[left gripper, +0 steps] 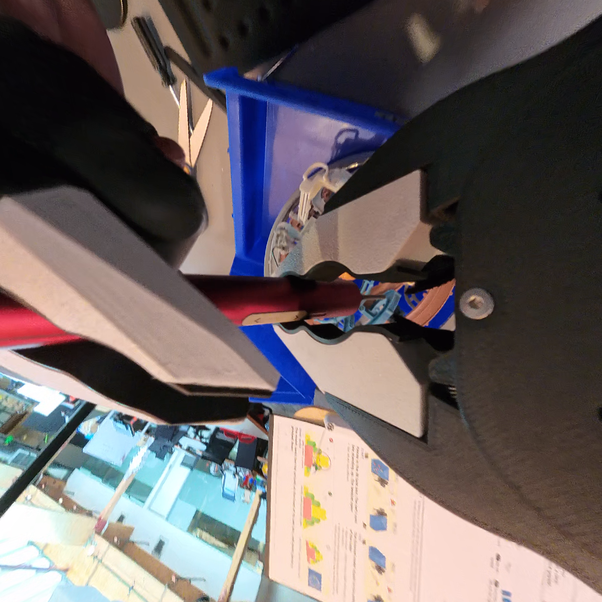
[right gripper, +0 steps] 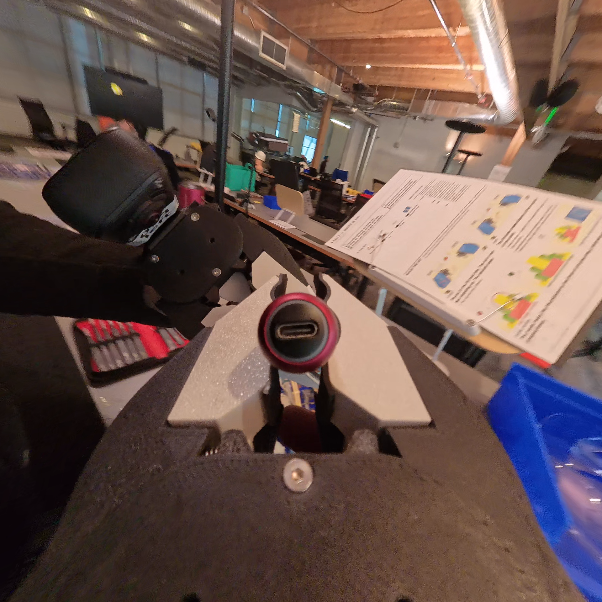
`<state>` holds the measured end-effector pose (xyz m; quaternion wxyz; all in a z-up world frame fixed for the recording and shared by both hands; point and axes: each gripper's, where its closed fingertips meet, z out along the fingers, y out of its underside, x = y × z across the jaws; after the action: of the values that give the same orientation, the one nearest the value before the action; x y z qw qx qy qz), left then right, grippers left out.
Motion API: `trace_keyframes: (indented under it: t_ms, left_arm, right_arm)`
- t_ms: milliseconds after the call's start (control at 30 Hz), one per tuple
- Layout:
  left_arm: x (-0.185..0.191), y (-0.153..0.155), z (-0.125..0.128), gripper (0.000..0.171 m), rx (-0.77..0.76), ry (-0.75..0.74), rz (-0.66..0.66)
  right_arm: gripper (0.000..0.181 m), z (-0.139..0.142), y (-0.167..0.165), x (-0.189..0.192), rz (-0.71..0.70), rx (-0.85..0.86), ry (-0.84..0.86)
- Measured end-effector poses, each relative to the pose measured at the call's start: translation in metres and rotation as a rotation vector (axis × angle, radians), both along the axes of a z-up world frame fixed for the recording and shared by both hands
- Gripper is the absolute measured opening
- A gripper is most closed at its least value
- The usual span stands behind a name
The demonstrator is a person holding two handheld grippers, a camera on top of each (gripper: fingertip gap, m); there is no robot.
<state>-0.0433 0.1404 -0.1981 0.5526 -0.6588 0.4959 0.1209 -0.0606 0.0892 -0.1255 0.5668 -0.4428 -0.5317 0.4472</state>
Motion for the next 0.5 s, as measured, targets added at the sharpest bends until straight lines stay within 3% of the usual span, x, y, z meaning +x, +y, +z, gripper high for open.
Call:
trace_keyframes:
  t_ms: [100,233,500]
  left_arm:
    - [-0.008,0.01,0.003,0.021,0.064,0.015,0.048]
    - [-0.019,0.014,0.005,0.029,0.11,-0.017,0.105]
    - [-0.022,0.013,-0.004,0.021,0.148,-0.07,0.134]
  right_arm:
    - [0.016,-0.001,-0.003,-0.008,-0.071,0.157,-0.024]
    - [0.016,-0.004,-0.004,-0.015,-0.107,0.244,-0.026]
    - [0.014,-0.01,0.001,-0.021,-0.172,0.333,-0.024]
